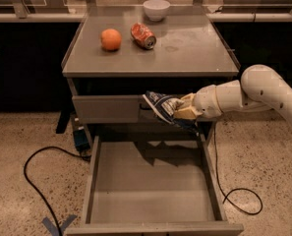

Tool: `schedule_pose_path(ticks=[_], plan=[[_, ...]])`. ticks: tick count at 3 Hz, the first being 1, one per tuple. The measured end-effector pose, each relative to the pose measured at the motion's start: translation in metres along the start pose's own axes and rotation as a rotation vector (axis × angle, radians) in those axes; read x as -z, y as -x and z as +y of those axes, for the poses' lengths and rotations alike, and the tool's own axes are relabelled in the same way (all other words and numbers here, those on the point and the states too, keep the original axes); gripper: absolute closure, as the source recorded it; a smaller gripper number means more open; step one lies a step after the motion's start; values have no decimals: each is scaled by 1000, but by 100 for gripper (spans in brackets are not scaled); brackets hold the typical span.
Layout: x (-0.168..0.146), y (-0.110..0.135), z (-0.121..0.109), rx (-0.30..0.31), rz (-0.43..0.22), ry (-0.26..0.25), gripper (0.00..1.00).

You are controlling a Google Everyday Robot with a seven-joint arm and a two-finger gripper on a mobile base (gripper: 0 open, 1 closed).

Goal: Pick blue chip bag from middle drawer and place on counter

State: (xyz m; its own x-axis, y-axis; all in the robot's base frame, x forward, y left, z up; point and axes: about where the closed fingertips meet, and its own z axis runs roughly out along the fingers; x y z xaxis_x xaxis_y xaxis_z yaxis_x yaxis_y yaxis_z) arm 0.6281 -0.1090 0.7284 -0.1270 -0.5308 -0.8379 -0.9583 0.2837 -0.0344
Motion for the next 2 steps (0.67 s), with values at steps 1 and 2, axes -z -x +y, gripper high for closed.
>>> schedule_pose_path(ticks=[1,2], plan=[[19,38,-15,28,-24,-6,100],[70,131,-28,87,-98,-12,100]])
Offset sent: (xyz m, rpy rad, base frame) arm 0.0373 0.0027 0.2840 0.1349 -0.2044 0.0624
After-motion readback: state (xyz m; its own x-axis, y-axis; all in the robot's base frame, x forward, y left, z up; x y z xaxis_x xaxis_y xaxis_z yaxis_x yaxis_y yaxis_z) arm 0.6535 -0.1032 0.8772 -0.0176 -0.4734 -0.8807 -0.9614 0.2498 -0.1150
